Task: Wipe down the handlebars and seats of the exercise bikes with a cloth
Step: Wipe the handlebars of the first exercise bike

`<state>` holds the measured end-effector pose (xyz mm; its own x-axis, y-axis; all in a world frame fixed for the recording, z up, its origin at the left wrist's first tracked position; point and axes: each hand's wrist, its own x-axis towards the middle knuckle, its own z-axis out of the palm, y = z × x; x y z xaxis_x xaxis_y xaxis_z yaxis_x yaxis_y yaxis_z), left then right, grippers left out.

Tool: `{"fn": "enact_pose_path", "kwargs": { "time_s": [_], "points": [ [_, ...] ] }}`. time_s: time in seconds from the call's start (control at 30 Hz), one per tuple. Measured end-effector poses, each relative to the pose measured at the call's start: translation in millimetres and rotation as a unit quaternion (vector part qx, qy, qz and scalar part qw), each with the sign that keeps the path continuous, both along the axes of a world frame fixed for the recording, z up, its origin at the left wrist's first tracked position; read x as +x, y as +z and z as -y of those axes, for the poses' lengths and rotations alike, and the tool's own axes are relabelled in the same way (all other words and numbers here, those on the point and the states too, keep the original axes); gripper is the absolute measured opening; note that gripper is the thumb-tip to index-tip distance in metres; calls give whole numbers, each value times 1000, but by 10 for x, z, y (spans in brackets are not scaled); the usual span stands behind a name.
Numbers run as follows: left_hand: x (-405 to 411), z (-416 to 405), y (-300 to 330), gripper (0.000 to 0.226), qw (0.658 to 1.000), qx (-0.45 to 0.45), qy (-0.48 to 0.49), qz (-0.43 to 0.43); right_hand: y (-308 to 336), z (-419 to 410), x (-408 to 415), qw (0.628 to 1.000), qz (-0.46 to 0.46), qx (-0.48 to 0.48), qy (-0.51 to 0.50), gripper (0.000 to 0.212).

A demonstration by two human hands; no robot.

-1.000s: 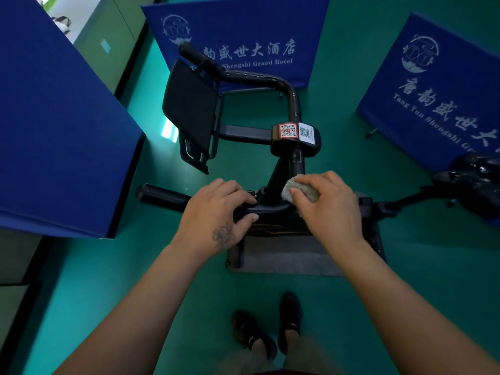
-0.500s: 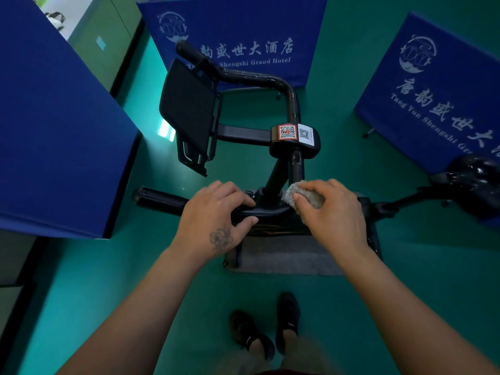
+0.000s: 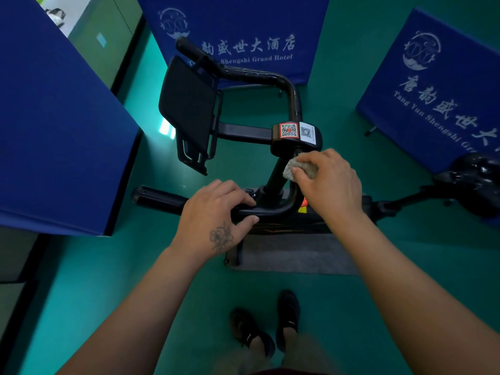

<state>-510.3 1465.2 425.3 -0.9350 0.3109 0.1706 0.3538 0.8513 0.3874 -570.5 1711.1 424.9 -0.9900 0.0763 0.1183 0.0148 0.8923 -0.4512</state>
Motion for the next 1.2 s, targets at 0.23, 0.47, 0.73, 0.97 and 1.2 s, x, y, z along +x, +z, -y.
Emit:
{"fn": "enact_pose_path", "kwargs": {
  "time_s": [0.23,0.47,0.73,0.97,1.2],
  "points": [
    [-11,-5,2,25,1000,-4,11,1,-48,-22,187,1000,-12,15,6,28],
    [-8,-3,18,28,1000,3,10,8,47,130,-205,999,1,51,1,28],
    [2,-10,11,27,1000,0,17,7,86,76,59,996,35,78,17,28],
    [3,-13,32,28,1000,-1,21,14,53,106,-53,997,1,78,27,26],
    [17,-22,36,32,999,6,22,22,5,73,-251,998,2,56,13,29]
  ]
}}
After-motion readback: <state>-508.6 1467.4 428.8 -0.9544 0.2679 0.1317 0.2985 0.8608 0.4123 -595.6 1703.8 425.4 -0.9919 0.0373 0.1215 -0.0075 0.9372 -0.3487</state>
